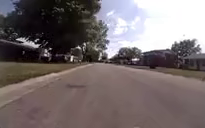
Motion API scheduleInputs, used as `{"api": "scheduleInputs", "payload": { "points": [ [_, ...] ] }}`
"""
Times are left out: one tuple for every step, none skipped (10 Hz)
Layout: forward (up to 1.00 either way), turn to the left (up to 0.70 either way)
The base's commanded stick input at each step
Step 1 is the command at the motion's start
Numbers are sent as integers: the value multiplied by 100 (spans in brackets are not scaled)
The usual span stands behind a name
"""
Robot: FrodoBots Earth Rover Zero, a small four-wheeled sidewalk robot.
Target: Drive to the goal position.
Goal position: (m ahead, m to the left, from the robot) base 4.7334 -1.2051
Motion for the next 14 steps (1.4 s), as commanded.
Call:
{"api": "scheduleInputs", "payload": {
  "points": [
    [100, 0],
    [100, 0],
    [100, 0],
    [100, 0],
    [100, 0],
    [100, 0],
    [100, 0],
    [100, 0],
    [100, 0],
    [100, 0],
    [100, 0],
    [100, 0],
    [100, 0],
    [100, 0]
  ]
}}
